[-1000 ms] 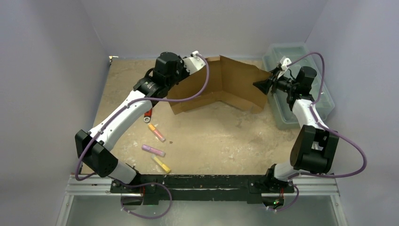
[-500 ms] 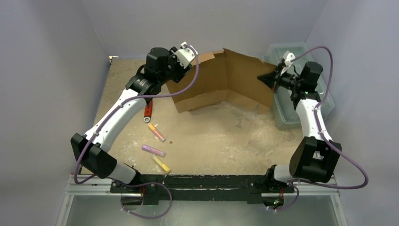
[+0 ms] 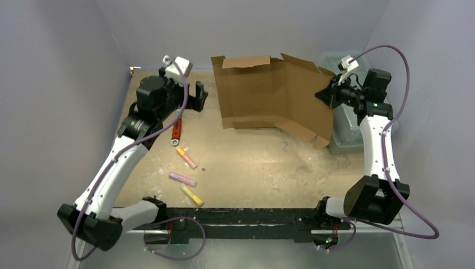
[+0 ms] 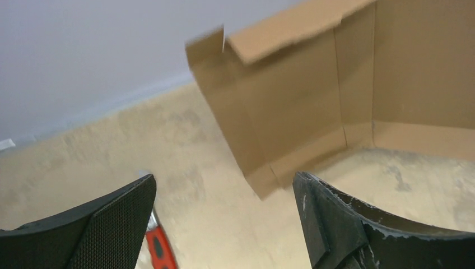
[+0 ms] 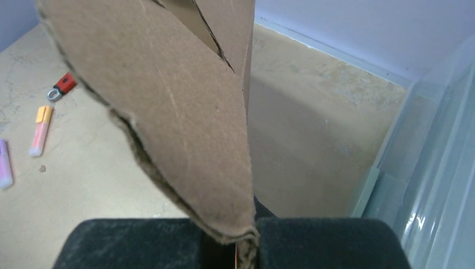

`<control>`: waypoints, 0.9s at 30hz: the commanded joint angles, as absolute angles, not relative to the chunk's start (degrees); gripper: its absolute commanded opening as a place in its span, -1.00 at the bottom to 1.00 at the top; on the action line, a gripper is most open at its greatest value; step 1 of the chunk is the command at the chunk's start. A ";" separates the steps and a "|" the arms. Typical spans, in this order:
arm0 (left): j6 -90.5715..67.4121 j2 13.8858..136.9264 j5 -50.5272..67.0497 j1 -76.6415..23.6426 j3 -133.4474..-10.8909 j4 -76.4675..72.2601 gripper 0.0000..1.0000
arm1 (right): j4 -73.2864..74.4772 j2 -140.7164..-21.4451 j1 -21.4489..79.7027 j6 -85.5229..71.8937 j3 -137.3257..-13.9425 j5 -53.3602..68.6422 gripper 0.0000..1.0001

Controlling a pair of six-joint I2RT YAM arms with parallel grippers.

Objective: Fold the paper box

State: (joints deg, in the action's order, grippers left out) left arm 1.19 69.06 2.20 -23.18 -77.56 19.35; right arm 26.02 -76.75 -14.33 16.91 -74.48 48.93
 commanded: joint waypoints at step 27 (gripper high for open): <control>-31.47 78.42 25.92 -12.57 -43.51 -29.70 0.80 | 21.78 -72.02 -14.63 17.99 -67.22 52.53 -1.00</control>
